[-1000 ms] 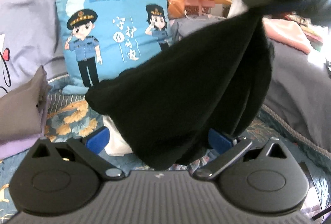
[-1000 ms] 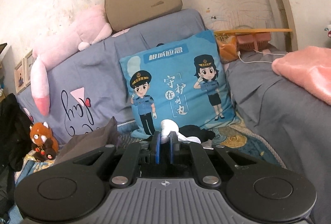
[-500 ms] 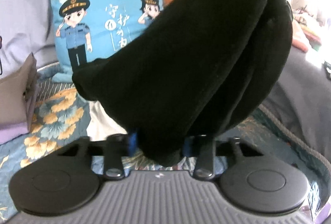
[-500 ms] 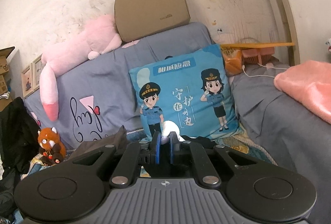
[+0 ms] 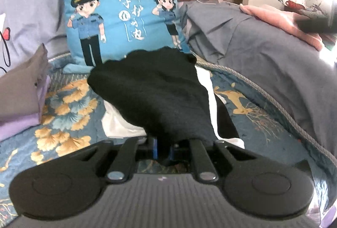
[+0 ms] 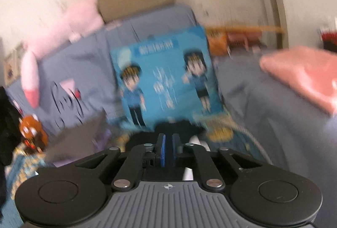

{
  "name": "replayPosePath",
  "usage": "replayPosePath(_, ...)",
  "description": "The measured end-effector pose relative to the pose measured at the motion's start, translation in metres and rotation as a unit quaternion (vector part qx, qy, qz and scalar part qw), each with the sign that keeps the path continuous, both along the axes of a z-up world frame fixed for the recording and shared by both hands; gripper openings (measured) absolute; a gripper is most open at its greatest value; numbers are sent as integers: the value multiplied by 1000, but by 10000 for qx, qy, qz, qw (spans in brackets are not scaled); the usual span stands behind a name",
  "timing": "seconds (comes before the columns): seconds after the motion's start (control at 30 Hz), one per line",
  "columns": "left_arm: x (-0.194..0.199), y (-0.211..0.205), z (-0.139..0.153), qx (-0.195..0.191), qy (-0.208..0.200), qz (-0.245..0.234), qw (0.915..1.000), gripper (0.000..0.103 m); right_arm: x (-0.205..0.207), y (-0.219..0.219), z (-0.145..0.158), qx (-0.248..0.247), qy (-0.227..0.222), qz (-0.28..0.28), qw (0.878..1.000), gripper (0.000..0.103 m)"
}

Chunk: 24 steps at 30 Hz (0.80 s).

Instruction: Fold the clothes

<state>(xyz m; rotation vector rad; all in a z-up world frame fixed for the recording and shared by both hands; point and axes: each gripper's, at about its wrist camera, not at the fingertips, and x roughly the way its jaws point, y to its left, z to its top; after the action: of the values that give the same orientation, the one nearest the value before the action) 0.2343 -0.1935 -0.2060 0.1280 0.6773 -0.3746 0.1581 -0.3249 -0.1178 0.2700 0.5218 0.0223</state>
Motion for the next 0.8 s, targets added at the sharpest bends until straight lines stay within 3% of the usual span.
replayPosePath(0.17,-6,12,16,-48,-290,15,9996,10,14,-8,-58,211,749,-87,9969,23)
replayPosePath(0.23,-6,17,19,-12,-323,27,9995,10,18,-10,-76,458,918,-104,9947,36)
replayPosePath(0.27,-6,19,19,22,-318,38,9995,10,20,-12,-84,626,954,-104,9934,37)
replayPosePath(0.4,-4,29,18,160,-297,82,9994,9,39,-15,-100,1061,878,-132,9904,37)
replayPosePath(0.57,-2,47,7,310,-243,240,9989,9,80,-22,-105,1083,746,-79,9913,38)
replayPosePath(0.8,4,63,-4,511,-134,383,9979,10,131,-26,-118,1382,932,162,9859,38)
